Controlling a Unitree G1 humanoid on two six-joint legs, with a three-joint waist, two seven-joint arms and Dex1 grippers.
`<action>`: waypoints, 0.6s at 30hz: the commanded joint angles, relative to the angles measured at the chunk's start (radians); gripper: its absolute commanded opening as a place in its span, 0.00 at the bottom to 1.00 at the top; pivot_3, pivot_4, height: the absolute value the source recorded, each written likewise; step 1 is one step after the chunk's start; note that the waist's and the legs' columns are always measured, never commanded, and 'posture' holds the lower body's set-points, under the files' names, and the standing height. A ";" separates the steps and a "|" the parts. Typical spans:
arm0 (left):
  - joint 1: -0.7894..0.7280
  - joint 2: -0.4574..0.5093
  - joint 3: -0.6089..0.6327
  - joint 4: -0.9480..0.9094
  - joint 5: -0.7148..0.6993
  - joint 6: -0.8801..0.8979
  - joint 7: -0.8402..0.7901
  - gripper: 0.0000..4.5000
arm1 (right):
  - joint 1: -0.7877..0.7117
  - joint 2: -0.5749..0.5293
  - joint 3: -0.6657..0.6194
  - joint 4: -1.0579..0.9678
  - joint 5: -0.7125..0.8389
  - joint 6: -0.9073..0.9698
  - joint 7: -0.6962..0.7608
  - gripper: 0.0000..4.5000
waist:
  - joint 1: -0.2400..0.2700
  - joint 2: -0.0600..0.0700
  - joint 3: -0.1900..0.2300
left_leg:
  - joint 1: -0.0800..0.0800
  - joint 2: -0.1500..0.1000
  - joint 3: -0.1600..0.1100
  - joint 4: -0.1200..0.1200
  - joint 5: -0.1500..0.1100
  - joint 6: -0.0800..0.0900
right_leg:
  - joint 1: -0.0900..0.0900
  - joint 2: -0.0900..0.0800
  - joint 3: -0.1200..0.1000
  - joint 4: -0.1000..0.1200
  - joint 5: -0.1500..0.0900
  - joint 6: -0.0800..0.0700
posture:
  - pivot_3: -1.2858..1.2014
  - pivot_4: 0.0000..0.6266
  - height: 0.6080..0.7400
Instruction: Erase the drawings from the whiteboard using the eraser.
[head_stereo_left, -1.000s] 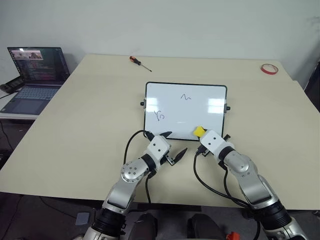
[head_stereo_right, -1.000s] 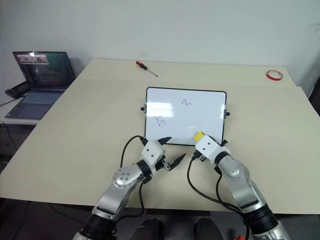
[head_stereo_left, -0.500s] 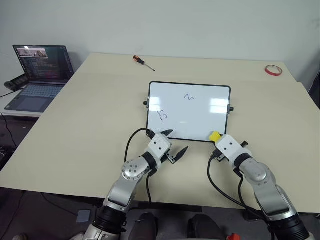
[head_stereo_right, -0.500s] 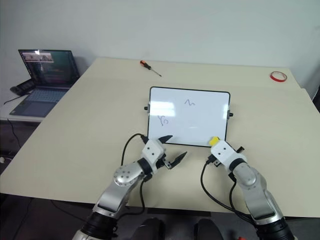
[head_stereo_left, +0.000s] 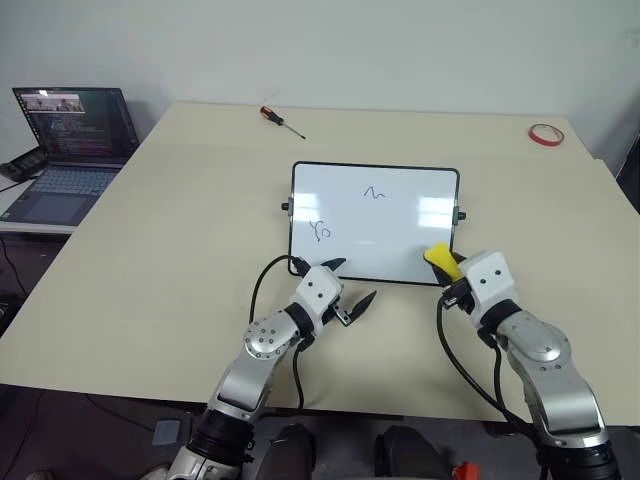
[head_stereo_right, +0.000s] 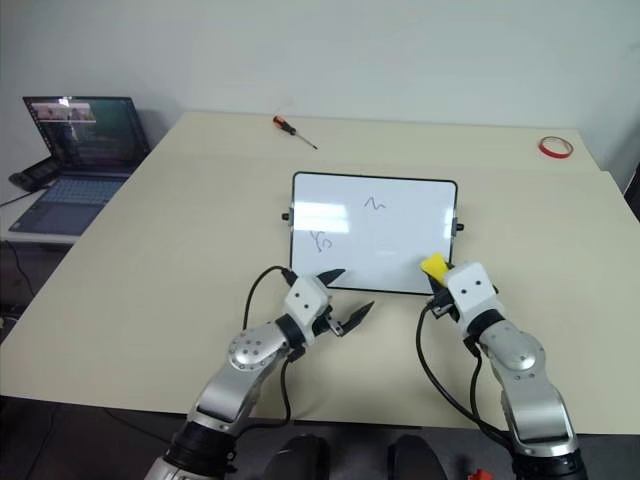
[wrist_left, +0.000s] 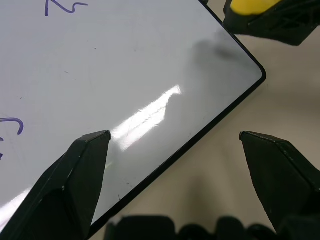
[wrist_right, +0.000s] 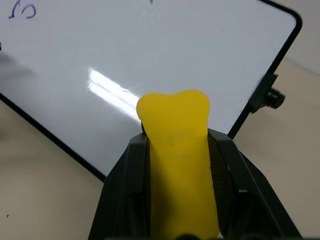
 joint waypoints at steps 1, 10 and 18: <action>-0.018 -0.008 0.011 -0.016 -0.007 -0.030 0.009 1.00 | 0.005 0.001 -0.013 -0.024 0.009 -0.020 -0.010 0.27 | 0.000 0.000 0.000 | 0.000 0.000 0.000 0.000 0.000 0.000 | 0.000 0.000 0.000 0.000 0.000 0.000 | 0.52 0.24 1.00; -0.036 -0.005 0.016 0.003 -0.006 -0.050 0.004 1.00 | -0.007 -0.008 -0.008 0.008 -0.010 -0.035 -0.021 0.27 | 0.000 0.000 0.000 | 0.000 0.000 0.000 0.000 0.000 0.000 | 0.000 0.000 0.000 0.000 0.000 0.000 | 0.52 0.24 1.00; -0.068 -0.013 0.075 0.036 0.022 -0.061 0.113 1.00 | -0.136 0.003 0.032 0.114 -0.051 -0.067 -0.051 0.27 | -0.004 0.000 0.000 | 0.001 0.000 0.000 0.000 0.000 0.000 | 0.000 0.000 0.000 0.001 0.000 0.000 | 0.52 0.24 1.00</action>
